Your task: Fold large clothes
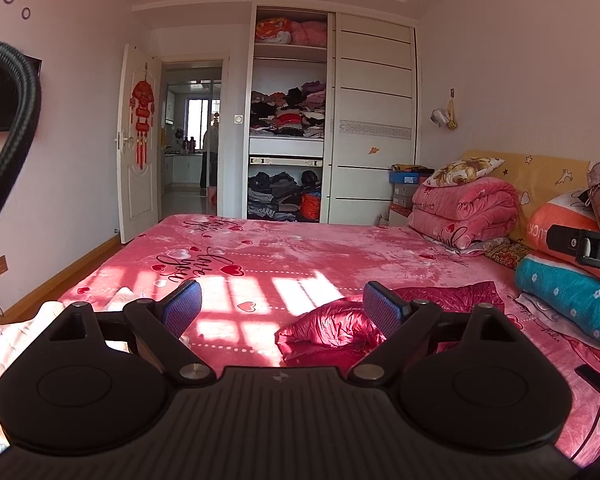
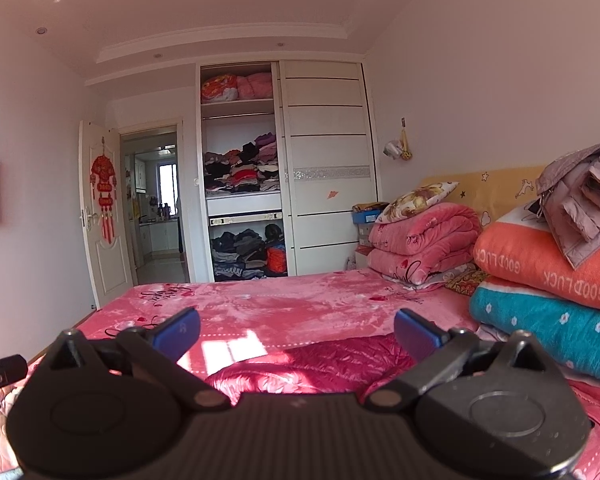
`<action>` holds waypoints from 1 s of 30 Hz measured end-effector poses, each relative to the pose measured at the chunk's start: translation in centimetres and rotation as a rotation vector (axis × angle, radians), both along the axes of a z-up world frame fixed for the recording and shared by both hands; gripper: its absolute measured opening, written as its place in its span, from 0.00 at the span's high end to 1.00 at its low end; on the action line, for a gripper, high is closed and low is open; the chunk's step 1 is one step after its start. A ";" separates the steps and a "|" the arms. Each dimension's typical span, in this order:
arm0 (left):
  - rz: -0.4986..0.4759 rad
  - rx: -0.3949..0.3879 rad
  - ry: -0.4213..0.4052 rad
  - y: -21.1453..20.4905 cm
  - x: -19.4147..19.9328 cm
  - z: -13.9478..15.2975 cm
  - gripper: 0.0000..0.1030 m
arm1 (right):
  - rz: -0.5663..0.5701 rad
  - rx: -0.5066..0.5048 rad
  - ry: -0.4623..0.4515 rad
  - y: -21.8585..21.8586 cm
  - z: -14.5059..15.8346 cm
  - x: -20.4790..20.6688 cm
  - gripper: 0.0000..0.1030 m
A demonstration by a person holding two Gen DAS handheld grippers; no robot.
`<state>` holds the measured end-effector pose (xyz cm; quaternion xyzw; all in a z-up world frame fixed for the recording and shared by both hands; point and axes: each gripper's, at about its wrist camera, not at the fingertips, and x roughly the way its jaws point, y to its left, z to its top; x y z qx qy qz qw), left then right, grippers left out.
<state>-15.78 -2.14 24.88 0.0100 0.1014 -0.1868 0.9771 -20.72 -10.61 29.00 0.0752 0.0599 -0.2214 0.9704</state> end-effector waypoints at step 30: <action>-0.201 0.158 0.124 -4.3 4.8 -11.0 0.00 | -0.193 0.226 0.199 -10.4 -20.0 2.3 0.01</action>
